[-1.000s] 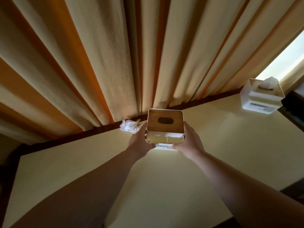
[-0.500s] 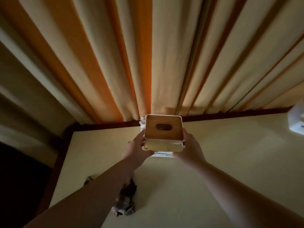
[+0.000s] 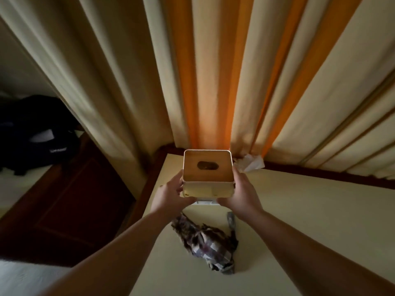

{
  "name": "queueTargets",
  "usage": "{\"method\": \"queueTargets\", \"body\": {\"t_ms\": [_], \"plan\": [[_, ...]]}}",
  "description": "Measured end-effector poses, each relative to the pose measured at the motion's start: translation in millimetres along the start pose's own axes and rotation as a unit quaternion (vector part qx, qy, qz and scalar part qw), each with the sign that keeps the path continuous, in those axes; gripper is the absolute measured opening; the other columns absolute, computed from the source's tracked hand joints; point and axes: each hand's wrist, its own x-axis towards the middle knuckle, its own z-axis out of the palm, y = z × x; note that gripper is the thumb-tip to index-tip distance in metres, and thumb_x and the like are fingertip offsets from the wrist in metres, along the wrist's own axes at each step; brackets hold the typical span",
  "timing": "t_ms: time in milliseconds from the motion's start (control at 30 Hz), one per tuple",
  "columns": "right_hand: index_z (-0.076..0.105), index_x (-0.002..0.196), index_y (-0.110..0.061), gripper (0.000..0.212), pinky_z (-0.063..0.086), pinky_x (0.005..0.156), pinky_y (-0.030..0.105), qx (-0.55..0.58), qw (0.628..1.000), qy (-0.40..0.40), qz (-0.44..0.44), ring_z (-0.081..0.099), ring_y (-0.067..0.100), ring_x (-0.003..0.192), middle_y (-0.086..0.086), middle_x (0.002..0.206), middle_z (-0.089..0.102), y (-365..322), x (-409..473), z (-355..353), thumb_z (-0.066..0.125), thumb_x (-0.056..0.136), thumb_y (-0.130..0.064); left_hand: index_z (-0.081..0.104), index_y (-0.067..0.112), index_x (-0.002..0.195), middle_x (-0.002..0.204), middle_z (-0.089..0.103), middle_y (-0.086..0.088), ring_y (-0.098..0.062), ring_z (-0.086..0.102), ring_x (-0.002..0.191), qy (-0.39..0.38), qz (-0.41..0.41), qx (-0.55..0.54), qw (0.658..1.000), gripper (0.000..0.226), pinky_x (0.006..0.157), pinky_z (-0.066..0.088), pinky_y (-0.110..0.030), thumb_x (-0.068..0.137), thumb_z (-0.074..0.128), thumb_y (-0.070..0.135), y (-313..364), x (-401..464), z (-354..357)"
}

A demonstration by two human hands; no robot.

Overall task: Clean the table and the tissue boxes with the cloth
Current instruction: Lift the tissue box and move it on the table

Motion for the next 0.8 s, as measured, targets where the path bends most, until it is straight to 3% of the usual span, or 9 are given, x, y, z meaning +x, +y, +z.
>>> {"method": "queueTargets", "body": {"t_ms": [133, 300, 533, 600, 800], "plan": [[0.022, 0.162, -0.038, 0.12, 0.052, 0.104, 0.04, -0.019, 0.999, -0.034, -0.001, 0.053, 0.017, 0.128, -0.007, 0.143, 0.05, -25, 24, 26, 0.096, 0.067, -0.036, 0.033, 0.073, 0.135, 0.088, 0.054, 0.057, 0.026, 0.058, 0.092, 0.049, -0.021, 0.0, 0.999, 0.093, 0.072, 0.046, -0.003, 0.075, 0.092, 0.035, -21, -2, -22], [0.02, 0.164, -0.034, 0.118, 0.048, 0.103, 0.036, -0.054, 0.996, -0.072, -0.005, 0.05, 0.023, 0.131, -0.003, 0.144, 0.05, -46, 58, 41, 0.093, 0.071, -0.031, 0.042, 0.055, 0.146, 0.111, 0.068, 0.037, 0.013, 0.064, 0.105, 0.076, -0.037, -0.006, 0.996, 0.089, 0.079, 0.053, -0.008, 0.076, 0.092, 0.034, -37, 7, -33], [0.017, 0.166, -0.03, 0.12, 0.045, 0.109, 0.035, -0.071, 0.99, -0.12, 0.007, 0.048, 0.025, 0.138, 0.001, 0.156, 0.044, -59, 82, 49, 0.093, 0.074, -0.019, 0.039, 0.054, 0.149, 0.114, 0.062, 0.037, 0.01, 0.061, 0.11, 0.094, -0.074, -0.03, 0.992, 0.094, 0.077, 0.044, 0.0, 0.074, 0.093, 0.033, -59, 15, -32], [0.016, 0.166, -0.032, 0.119, 0.045, 0.11, 0.034, -0.069, 0.99, -0.124, 0.008, 0.047, 0.024, 0.139, 0.0, 0.158, 0.042, -59, 85, 50, 0.092, 0.075, -0.017, 0.037, 0.053, 0.152, 0.122, 0.066, 0.032, 0.007, 0.063, 0.114, 0.102, -0.081, -0.032, 0.991, 0.098, 0.081, 0.048, -0.005, 0.074, 0.093, 0.036, -64, 15, -29], [0.012, 0.166, -0.034, 0.12, 0.047, 0.107, 0.033, -0.066, 0.988, -0.142, -0.001, 0.047, 0.023, 0.14, -0.002, 0.161, 0.038, -54, 90, 50, 0.091, 0.078, -0.016, 0.04, 0.043, 0.152, 0.133, 0.067, 0.016, -0.006, 0.064, 0.122, 0.125, -0.079, 0.011, 0.989, 0.1, 0.098, 0.058, -0.035, 0.068, 0.093, 0.048, -71, 19, -27]]}}
